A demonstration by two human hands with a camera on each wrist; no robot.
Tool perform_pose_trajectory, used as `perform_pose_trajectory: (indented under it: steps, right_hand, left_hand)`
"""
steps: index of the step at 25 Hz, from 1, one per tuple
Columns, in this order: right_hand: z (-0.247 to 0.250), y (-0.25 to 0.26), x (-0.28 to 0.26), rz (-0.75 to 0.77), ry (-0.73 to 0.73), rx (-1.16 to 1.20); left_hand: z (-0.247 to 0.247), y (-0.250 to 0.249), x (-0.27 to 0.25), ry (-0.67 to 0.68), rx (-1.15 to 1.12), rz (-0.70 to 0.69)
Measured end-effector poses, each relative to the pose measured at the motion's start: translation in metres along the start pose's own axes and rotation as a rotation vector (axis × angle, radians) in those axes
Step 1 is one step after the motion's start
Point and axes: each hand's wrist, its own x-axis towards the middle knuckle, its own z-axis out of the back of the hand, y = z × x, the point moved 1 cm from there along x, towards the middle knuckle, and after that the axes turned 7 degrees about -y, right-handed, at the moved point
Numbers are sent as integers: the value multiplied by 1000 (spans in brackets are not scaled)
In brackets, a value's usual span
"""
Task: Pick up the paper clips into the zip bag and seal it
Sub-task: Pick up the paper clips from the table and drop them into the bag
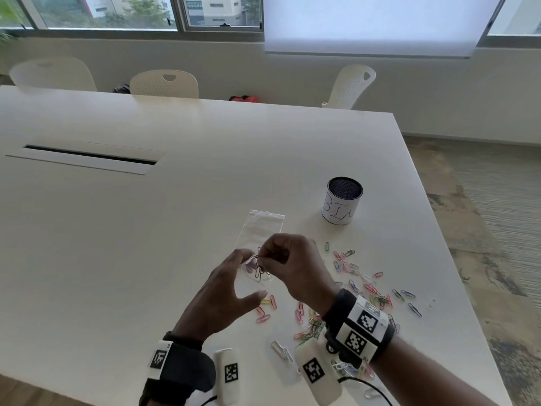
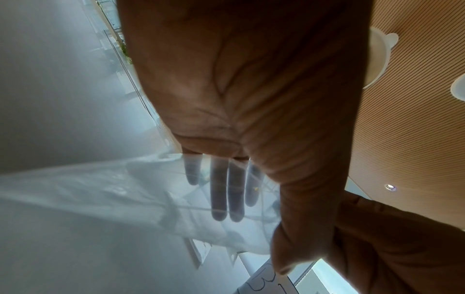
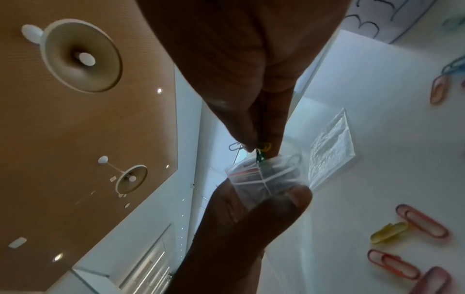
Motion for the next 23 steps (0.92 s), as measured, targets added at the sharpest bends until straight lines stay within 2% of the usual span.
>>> perform_pose_trajectory:
  steps: [5, 10, 11, 15, 19, 23]
  right_hand:
    - [2, 3, -1, 105, 85, -67]
    - [17, -7, 3, 76, 1, -182]
    - [18, -11, 2, 68, 57, -252]
    - [3, -30, -13, 74, 460, -490]
    - [-19, -35, -24, 196, 575, -578]
    - [-22, -41, -27, 269, 575, -565]
  left_hand:
    - [2, 3, -3, -20, -11, 12]
    - [7, 7, -5, -44, -43, 6]
    - [9, 8, -6, -49, -51, 12]
    - [15, 10, -9, -65, -66, 20]
    - [18, 12, -9, -59, -81, 35]
    - [18, 12, -9, -55, -87, 31]
